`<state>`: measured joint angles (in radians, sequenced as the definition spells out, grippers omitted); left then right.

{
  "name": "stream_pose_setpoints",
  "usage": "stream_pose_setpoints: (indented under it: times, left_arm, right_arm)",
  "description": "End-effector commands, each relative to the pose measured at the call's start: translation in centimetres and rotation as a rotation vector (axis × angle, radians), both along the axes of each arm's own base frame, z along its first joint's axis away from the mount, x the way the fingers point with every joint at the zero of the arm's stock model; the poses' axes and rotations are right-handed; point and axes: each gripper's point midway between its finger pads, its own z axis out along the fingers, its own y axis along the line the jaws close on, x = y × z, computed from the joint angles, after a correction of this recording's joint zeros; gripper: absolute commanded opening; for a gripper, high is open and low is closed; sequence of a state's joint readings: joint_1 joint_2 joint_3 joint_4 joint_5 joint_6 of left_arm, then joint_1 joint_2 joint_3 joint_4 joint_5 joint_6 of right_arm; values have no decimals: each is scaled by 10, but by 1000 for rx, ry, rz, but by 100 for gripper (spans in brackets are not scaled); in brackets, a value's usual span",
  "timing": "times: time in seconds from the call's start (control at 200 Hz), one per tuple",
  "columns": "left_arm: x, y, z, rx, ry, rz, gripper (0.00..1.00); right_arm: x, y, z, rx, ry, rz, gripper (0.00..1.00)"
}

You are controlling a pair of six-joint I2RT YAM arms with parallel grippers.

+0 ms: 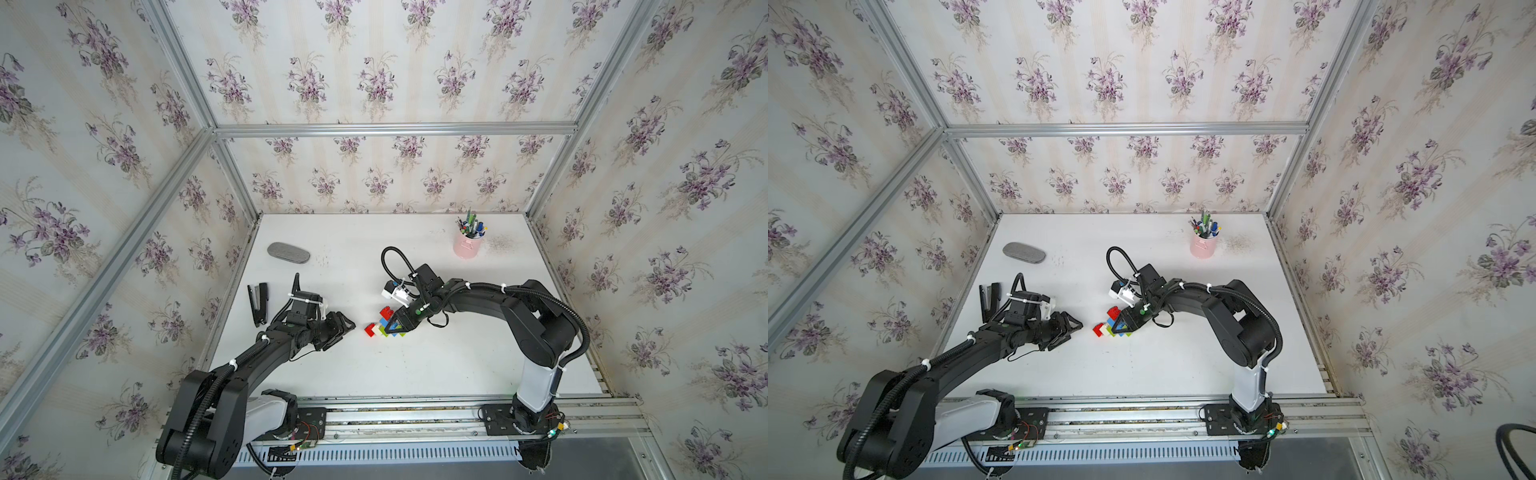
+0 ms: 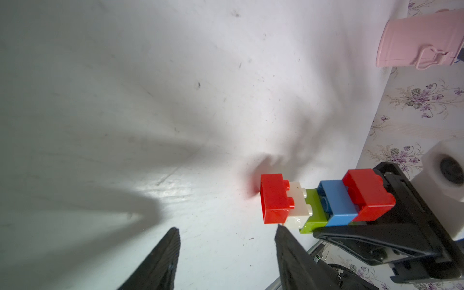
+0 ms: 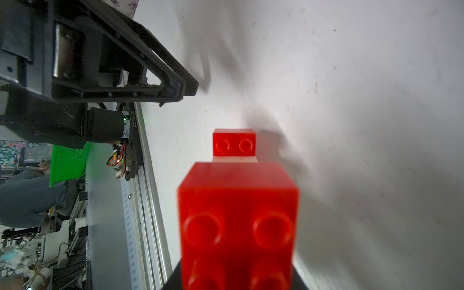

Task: Assemble the letter y with lego
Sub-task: Place the lego brick at the center of the board.

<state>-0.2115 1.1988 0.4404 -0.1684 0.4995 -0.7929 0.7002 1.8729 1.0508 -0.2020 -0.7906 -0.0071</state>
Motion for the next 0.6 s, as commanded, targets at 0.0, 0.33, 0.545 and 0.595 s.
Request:
stream_pose_setpoints:
  times: [0.0, 0.33, 0.545, 0.595]
  left_arm:
    - [0, 0, 0, 8, -4, -10, 63]
    - [1, 0, 0, 9, 1, -15, 63]
    - [1, 0, -2, 9, 6, -16, 63]
    - [0, 0, -2, 9, 8, -17, 63]
  right_arm:
    - [-1, 4, 1, 34, 7, 11, 29]
    - [5, 1, -6, 26, 14, -3, 44]
    - [10, -1, -11, 13, 9, -13, 50]
    - [12, -2, -12, 6, 3, -20, 52]
